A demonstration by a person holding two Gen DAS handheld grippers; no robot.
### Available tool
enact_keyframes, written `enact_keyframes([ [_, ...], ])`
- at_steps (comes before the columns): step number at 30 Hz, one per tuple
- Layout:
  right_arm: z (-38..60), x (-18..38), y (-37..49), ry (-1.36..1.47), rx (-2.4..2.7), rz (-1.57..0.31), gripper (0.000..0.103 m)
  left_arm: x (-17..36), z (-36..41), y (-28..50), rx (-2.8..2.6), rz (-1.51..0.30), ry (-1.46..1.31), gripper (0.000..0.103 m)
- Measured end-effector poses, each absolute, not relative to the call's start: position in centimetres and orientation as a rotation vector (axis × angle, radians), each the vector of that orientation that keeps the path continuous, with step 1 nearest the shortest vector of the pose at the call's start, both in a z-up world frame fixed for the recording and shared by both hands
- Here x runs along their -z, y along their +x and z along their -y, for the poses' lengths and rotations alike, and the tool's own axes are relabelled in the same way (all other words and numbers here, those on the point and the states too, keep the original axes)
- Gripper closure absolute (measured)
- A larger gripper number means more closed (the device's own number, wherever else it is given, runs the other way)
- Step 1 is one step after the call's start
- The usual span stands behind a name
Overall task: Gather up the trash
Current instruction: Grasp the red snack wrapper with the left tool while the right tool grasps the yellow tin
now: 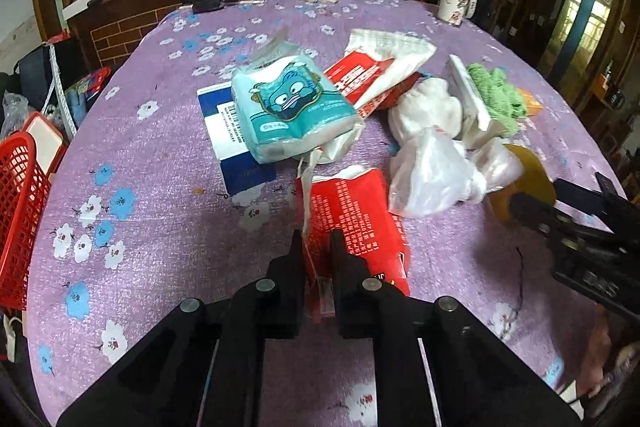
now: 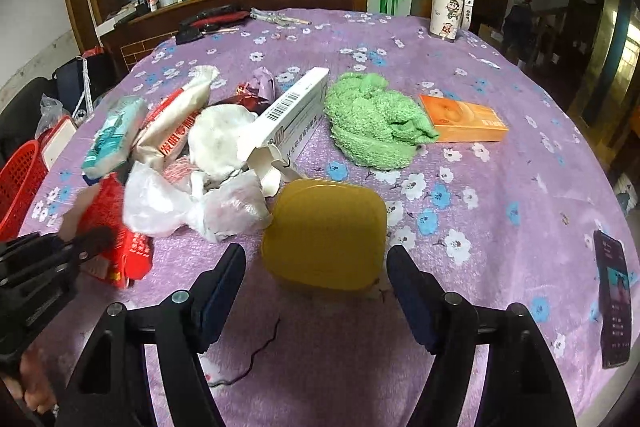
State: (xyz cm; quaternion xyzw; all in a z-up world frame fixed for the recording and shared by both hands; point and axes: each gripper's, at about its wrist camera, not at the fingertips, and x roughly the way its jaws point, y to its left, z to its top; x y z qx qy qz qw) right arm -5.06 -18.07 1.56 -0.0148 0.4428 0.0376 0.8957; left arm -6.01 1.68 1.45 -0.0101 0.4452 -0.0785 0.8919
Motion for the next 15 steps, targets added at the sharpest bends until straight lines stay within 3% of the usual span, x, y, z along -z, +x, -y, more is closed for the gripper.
enact_keyframes([
  [2,18.3,-1.4,-4.9,-0.023,-0.073,-0.918,0.034,-1.8,-1.7,-6.5,0.179,-0.909,-0.023,0.093],
  [15,21.0,-3.6,-9.7,0.088,-0.085,-0.839,0.034,-3.7,-1.8,-10.0,0.241,-0.830,-0.016,0.097],
])
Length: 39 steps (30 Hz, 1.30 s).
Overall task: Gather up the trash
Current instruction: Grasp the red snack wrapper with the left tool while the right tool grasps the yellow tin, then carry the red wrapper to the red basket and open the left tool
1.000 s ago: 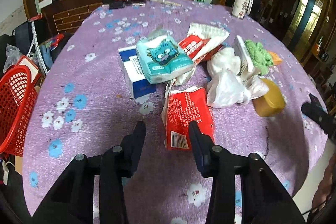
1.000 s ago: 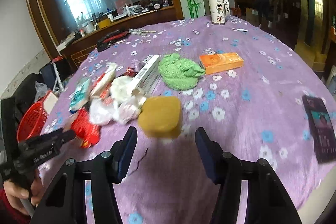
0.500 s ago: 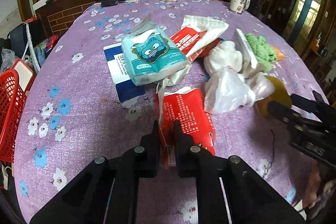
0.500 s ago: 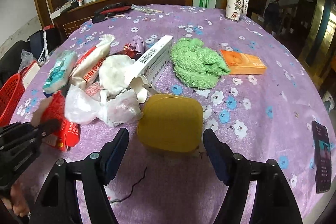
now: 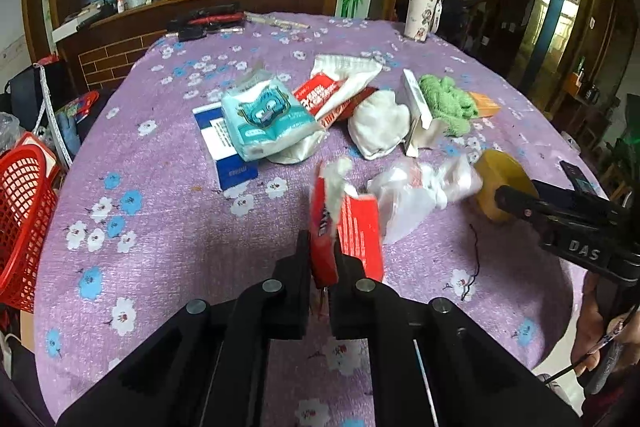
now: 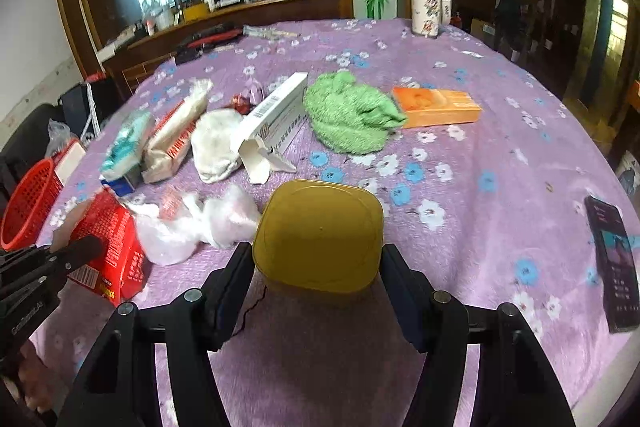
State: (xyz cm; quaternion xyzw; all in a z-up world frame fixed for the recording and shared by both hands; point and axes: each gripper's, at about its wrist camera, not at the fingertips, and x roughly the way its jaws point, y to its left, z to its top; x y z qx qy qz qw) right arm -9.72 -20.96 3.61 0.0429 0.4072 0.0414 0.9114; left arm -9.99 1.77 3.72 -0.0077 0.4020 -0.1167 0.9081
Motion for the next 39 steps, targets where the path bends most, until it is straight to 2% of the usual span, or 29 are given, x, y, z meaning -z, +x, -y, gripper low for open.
enact_keyframes([
  [9,20.9,-6.8,-11.4,0.123,-0.123,-0.760,0.034,-5.9,-3.8,-10.6,0.216,-0.771,-0.047,0.097],
  [22,13.3,-9.1,-10.9,0.085,-0.332,-0.754,0.034,-9.2,-9.6,-12.0,0.120,-0.692,-0.103,0.097],
  [39,-7.1,-11.9,-7.2,-0.029,-0.736,-0.794,0.034,-11.8,-27.9,-13.5,-0.211,-0.615,-0.198,0.097],
])
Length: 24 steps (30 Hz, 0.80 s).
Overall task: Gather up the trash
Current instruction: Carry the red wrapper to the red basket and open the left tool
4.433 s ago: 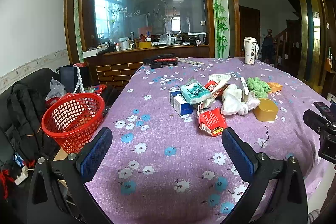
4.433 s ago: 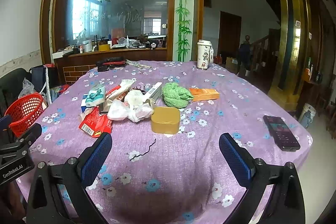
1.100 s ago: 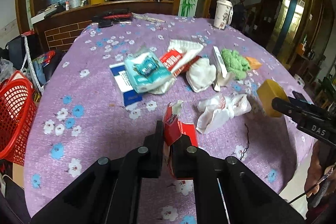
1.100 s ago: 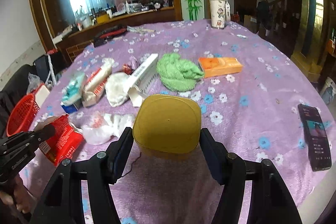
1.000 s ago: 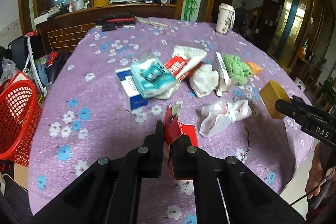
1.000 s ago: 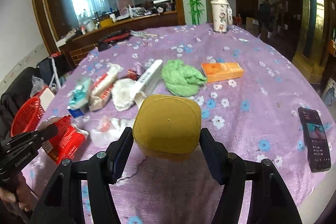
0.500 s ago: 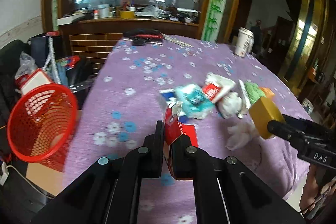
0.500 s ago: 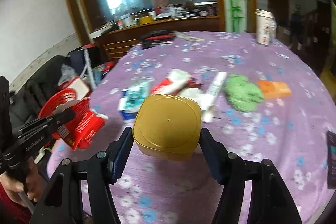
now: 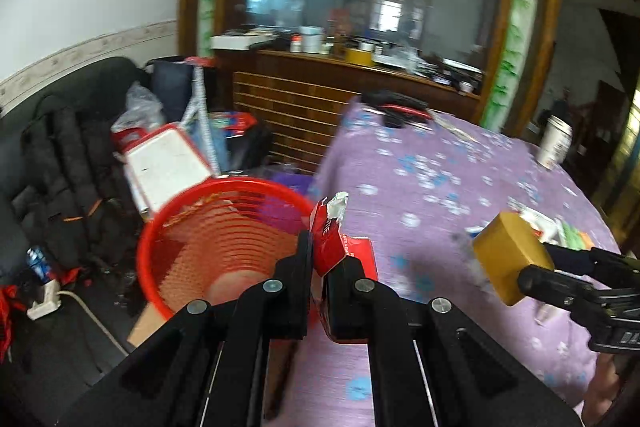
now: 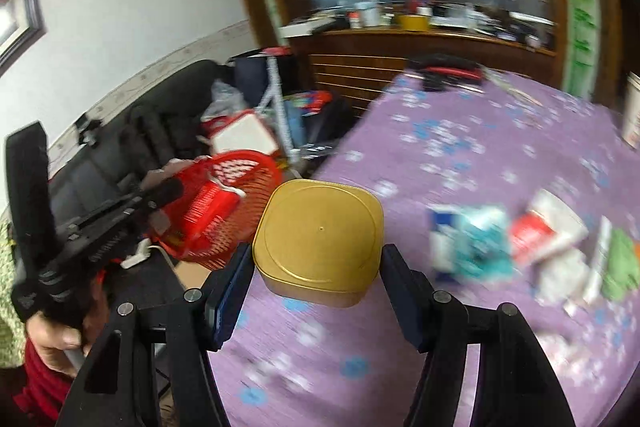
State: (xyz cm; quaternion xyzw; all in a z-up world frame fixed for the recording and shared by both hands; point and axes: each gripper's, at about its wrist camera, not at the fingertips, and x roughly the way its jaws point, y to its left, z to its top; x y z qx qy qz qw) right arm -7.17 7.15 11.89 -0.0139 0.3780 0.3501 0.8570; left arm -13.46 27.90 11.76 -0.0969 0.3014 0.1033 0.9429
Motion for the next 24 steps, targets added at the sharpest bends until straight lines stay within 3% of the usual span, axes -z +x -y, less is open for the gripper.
enact_keyframes([
  [17,-21.6,-8.3,-2.2,-0.013,-0.887,-0.931,0.033,-6.9,-36.1,-11.8,-0.343,-0.695,-0.269,0.097],
  [18,-22.0,-8.2,-2.1,-0.015,-0.886,-0.925,0.033,-6.8,-36.3,-11.7,-0.348,-0.694,-0.272,0.095],
  [20,-22.3,-8.1,-2.0,-0.024,-0.879,-0.912,0.030,-6.6,-36.4,-11.7,-0.355,-0.696,-0.276,0.075],
  [22,-21.9,-8.3,-2.2,-0.023,-0.877,-0.904,0.030,-6.6,-36.5,-11.7,-0.363,-0.688,-0.269,0.061],
  [24,-20.4,-8.6,-2.4,-0.009,-0.867,-0.884,0.030,-6.7,-36.2,-12.0,-0.363,-0.676,-0.250,0.061],
])
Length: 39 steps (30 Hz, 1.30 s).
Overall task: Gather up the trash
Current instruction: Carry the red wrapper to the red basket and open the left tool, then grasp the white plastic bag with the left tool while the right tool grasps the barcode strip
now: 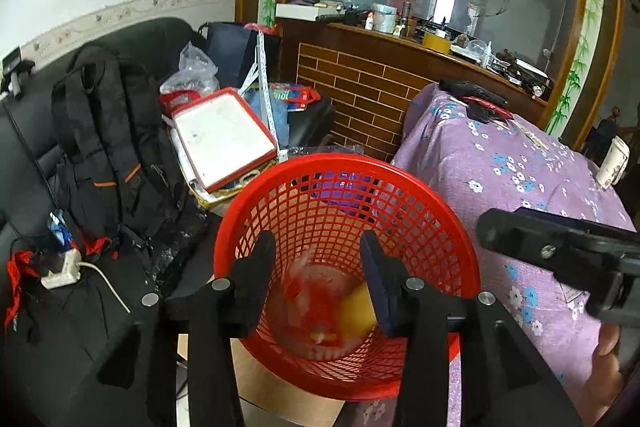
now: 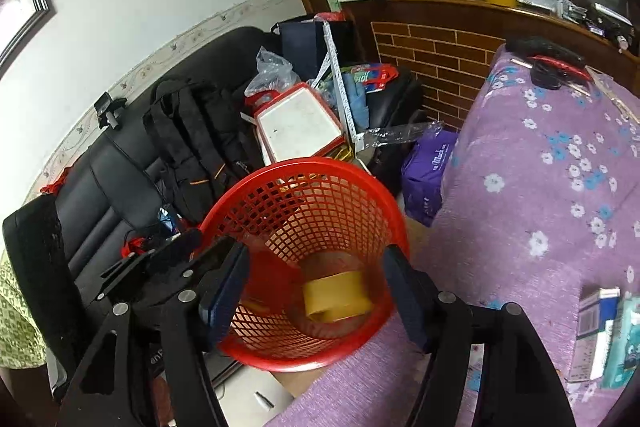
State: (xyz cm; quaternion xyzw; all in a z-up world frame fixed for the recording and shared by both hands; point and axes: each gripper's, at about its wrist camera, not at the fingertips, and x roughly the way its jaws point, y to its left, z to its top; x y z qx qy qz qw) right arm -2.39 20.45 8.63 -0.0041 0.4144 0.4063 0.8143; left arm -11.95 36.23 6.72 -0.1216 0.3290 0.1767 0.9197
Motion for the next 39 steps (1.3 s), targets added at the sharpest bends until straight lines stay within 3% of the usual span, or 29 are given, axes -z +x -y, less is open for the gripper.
enact_keyframes([
  [9,-10.6,-9.0,-4.0,0.090,-0.779,-0.881,0.030,-8.3,-32.3,-12.9,-0.268,-0.650,-0.262,0.051],
  [19,3.4,-8.6,-6.1,0.231,-0.611,-0.857,0.030,-8.4,-21.2,-11.5,-0.055,-0.684,-0.143,0.044],
  [32,21.8,-9.0,-7.0,0.484,-0.291,-0.762,0.030,-6.6,-0.4,-9.0,0.396,-0.729,0.267,0.028],
  [39,24.9,-7.9,-7.5,0.530,-0.270,-0.760,0.030,-3.6,7.2,-6.3,0.496,-0.773,0.465,0.027],
])
